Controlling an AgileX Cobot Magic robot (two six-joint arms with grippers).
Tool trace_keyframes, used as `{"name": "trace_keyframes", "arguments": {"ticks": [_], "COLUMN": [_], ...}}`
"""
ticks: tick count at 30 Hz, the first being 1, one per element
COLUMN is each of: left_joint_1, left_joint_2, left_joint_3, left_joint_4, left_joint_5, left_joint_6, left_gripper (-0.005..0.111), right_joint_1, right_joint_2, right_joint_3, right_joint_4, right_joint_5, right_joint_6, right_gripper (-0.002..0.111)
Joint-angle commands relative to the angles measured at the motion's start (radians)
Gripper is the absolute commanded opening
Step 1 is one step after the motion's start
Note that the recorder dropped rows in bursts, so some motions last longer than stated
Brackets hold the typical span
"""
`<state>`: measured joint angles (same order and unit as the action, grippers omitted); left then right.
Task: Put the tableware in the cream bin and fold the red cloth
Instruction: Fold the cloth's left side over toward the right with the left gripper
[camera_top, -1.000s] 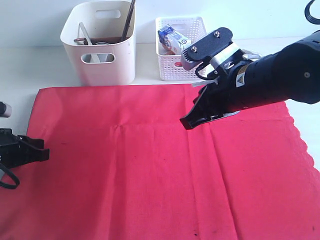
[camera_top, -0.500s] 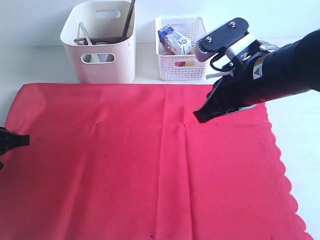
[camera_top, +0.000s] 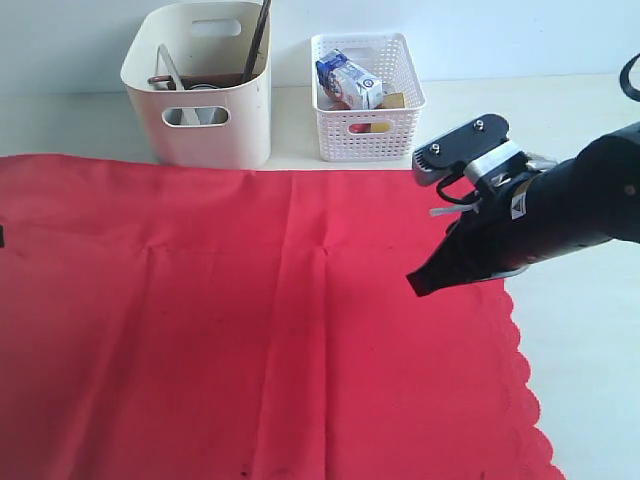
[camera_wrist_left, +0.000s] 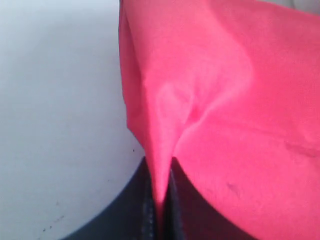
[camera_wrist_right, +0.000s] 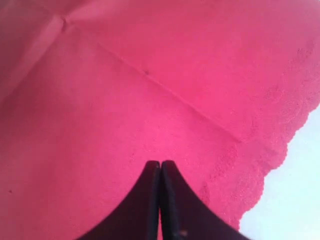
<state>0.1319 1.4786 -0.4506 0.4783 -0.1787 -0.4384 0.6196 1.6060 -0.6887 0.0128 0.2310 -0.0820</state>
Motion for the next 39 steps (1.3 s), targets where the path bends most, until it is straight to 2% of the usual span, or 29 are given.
{"name": "trace_keyframes", "arguments": {"ticks": [1, 4, 10, 15, 20, 24, 31, 39], "left_joint_1": [-0.065, -0.148, -0.376, -0.636, -0.817, -0.913, -1.044, -1.177], "left_joint_2": [-0.133, -0.217, -0.315, -0.302, -0.21, -0.084, 0.174, 0.4], "left_joint_3": [-0.006, -0.018, -0.127, -0.237, -0.333, -0.424, -0.6, -0.816], "left_joint_4": [0.008, 0.008, 0.008, 0.008, 0.008, 0.008, 0.008, -0.001], "left_joint_5": [0.014, 0.038, 0.23, 0.28, 0.293, 0.325, 0.378, 0.457], "left_joint_6": [-0.04, -0.045, -0.05, -0.043, -0.011, -0.009, 0.018, 0.016], "left_gripper": [0.0, 0.0, 0.0, 0.0, 0.0, 0.0, 0.0, 0.0], "right_joint_1": [-0.005, -0.005, -0.005, -0.005, -0.005, -0.005, -0.005, -0.005], "right_joint_2": [0.055, 0.076, 0.011, -0.173, -0.435, -0.654, -0.968, -1.095], "right_joint_3": [0.005, 0.005, 0.005, 0.003, 0.003, 0.003, 0.028, 0.151], "right_joint_4": [0.017, 0.017, 0.017, 0.015, 0.011, 0.011, 0.013, 0.019], "right_joint_5": [-0.027, -0.048, -0.047, -0.023, 0.025, 0.036, 0.079, 0.052], "right_joint_6": [0.005, 0.007, 0.007, 0.007, 0.007, 0.051, 0.082, 0.112], "right_gripper": [0.0, 0.0, 0.0, 0.0, 0.0, 0.0, 0.0, 0.0]}}
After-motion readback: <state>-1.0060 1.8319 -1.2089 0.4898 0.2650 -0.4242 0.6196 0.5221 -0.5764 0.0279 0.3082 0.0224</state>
